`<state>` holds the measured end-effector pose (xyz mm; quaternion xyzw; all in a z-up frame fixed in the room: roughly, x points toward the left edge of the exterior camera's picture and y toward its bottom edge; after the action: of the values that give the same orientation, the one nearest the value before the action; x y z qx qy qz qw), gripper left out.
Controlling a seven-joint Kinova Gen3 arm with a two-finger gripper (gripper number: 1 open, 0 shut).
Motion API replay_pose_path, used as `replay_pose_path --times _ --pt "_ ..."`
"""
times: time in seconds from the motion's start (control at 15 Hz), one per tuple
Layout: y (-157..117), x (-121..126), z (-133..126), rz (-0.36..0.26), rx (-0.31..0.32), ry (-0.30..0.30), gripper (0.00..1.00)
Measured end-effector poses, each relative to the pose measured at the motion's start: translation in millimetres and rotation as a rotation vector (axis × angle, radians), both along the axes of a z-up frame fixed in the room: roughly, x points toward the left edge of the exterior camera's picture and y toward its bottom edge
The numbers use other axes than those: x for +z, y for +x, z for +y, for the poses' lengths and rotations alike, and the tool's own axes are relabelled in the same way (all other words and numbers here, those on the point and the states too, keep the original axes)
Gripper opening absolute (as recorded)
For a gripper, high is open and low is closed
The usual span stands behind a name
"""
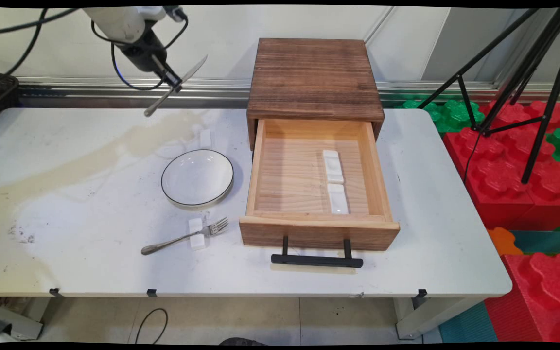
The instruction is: Place the picked object into the drawer
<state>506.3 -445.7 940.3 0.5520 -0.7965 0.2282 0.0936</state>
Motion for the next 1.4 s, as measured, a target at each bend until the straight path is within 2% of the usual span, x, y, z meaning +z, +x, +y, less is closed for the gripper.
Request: replay_pose_path --times 0.4,0.73,1.13,1.4 --pt "-37.2 39.2 12.5 0.005 -0.042 -0.048 0.00" --pt "-93.3 63.5 24.2 0.014 -0.144 -0.067 0.00" --pt "-163.0 76.3 39.6 0.022 -0.242 -0.066 0.00" --pt "-194.0 75.8 47.1 0.022 -0.289 -0.050 0.00"
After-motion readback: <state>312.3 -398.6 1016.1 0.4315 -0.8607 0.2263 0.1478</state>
